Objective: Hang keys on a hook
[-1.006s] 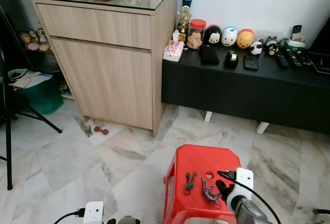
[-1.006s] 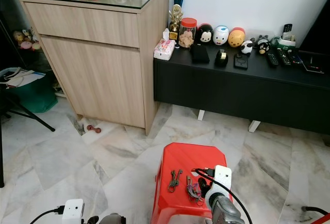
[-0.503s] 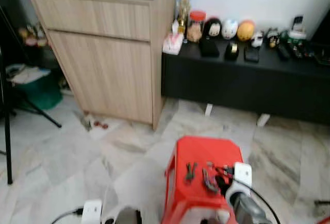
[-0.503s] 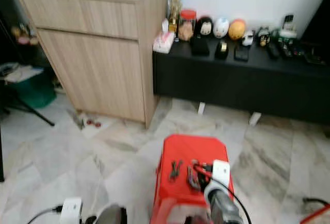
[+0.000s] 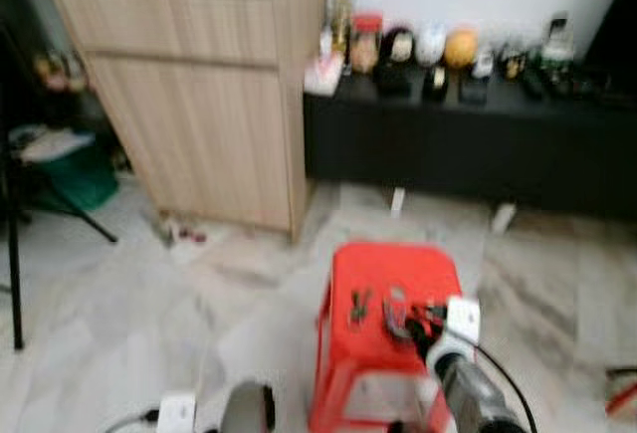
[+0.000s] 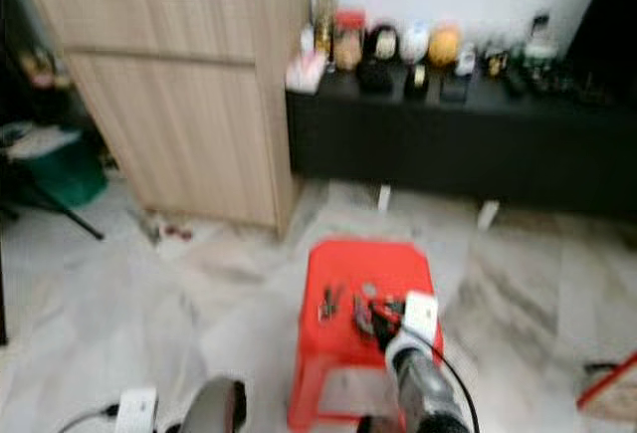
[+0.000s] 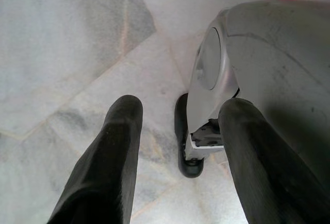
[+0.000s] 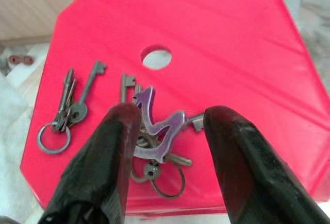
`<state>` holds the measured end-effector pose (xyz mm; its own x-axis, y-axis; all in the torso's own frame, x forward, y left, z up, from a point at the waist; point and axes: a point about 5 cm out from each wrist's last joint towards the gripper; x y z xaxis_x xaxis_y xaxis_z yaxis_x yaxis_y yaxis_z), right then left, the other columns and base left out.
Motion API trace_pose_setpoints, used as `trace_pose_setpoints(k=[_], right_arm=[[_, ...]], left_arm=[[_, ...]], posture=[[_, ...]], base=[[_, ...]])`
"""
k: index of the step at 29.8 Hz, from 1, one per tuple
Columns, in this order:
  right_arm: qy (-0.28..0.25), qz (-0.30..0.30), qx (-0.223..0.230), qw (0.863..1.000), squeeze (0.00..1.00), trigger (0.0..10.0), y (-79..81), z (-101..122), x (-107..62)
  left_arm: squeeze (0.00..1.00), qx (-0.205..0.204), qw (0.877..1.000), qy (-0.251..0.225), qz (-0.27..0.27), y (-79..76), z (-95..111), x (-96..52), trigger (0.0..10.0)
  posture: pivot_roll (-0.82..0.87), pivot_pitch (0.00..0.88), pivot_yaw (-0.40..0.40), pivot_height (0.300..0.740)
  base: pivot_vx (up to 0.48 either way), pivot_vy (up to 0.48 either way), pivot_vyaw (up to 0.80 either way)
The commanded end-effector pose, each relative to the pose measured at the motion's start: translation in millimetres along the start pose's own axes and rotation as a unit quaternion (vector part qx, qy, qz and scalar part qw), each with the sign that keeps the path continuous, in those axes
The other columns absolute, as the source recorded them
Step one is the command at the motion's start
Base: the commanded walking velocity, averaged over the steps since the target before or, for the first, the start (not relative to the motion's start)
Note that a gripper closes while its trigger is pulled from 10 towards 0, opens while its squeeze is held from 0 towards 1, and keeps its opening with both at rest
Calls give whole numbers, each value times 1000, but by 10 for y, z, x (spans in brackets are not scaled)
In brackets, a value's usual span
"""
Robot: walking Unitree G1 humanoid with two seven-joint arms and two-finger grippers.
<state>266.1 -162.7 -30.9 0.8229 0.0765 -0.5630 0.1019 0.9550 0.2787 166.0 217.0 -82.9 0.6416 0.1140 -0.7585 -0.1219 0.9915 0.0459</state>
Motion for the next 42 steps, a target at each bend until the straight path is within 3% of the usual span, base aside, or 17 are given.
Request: trace_pose_setpoints(k=[1, 8, 29, 42], right_arm=[[-15, -6, 4, 1000, 0, 10000, -18, 82, 13], [-23, -3, -6, 1000, 0, 10000, -13, 119, 17], [-26, -1, -10, 1000, 0, 10000, -17, 100, 7], [12, 33, 3, 999, 0, 10000, 16, -55, -19]], left_arm=[[0, 0, 1000, 7, -9, -44, -21, 2, 10000], [0, -5, 1000, 3, -8, -44, -8, 4, 10000], [0, 0, 1000, 5, -8, -47, -8, 5, 10000], [0, 3, 1000, 5, -7, -45, -13, 4, 10000]], posture=[[79, 10, -72, 614], [79, 17, -72, 614], [78, 18, -72, 614], [77, 21, -72, 614]], base=[[0, 0, 0], [0, 0, 0], [266, 0, 0], [0, 0, 0]])
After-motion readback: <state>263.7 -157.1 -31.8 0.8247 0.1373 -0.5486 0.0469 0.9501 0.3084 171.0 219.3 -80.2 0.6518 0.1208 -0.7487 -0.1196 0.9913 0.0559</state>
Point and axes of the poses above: a point about 5 cm out from each wrist's last joint towards the gripper, its own x axis pointing out of the wrist towards the gripper, its own z axis along the axis of the wrist's last joint, y = z × x, and after that the axes turned 1 degree about -x, right-handed
